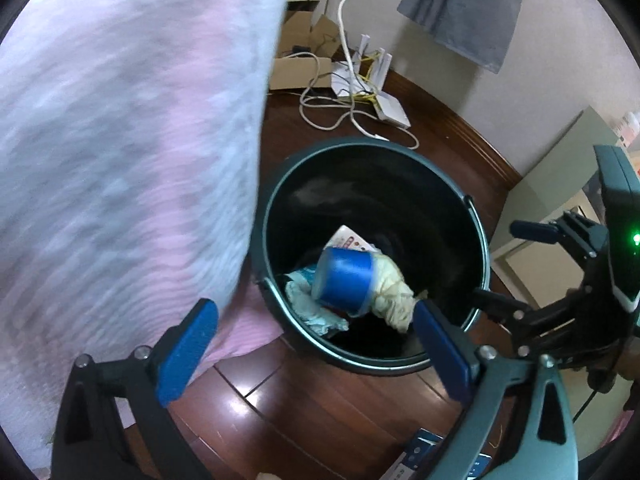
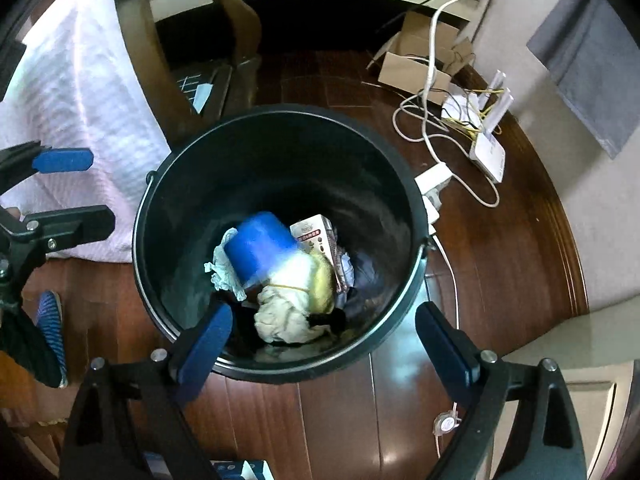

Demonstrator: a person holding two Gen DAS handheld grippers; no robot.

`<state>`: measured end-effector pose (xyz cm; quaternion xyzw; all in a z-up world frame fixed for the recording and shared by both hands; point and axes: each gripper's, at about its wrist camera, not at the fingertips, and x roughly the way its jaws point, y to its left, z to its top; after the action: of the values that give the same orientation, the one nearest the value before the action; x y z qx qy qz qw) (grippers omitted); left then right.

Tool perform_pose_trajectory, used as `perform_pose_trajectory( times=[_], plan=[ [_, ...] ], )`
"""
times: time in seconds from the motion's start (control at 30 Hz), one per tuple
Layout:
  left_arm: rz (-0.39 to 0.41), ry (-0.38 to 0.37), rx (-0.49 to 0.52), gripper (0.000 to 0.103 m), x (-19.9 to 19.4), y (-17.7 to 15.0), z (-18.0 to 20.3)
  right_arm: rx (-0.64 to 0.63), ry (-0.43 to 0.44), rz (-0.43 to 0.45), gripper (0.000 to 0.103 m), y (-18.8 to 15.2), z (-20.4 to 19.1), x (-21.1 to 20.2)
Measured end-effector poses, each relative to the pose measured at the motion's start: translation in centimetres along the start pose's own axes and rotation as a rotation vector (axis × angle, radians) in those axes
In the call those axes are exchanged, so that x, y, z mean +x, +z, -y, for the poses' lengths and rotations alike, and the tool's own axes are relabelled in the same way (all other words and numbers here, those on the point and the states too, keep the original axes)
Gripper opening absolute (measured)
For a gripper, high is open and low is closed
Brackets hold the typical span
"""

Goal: Collect trash
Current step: 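Open both grippers over the black bin to drop cup and cloth, then move both tools back over the bed toward the red cup and blue sock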

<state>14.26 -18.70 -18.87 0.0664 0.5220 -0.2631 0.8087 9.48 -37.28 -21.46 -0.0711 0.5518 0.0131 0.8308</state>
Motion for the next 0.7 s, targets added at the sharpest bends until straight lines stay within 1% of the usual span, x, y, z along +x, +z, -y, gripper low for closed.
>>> perform_pose_trajectory(
  times=[0.2,0.43,0.7],
  plan=[
    [0.019,0.037,-0.013,0.099,-1.6,-1.2,-1.5,0.024,-0.001,0.021,0.095,-0.2,-0.2,-1.6],
    [0.035,0.062,-0.037,0.099,-3.7,-3.0,-2.5,0.040,0.005,0.064,0.095,0.3,-1.4,-4.6],
    [0.095,0.103,-0.042,0.099,-7.5,-3.5,-2.7,0.042,0.020,0.135,0.095,1.3,-4.0,-8.5]
  ],
)
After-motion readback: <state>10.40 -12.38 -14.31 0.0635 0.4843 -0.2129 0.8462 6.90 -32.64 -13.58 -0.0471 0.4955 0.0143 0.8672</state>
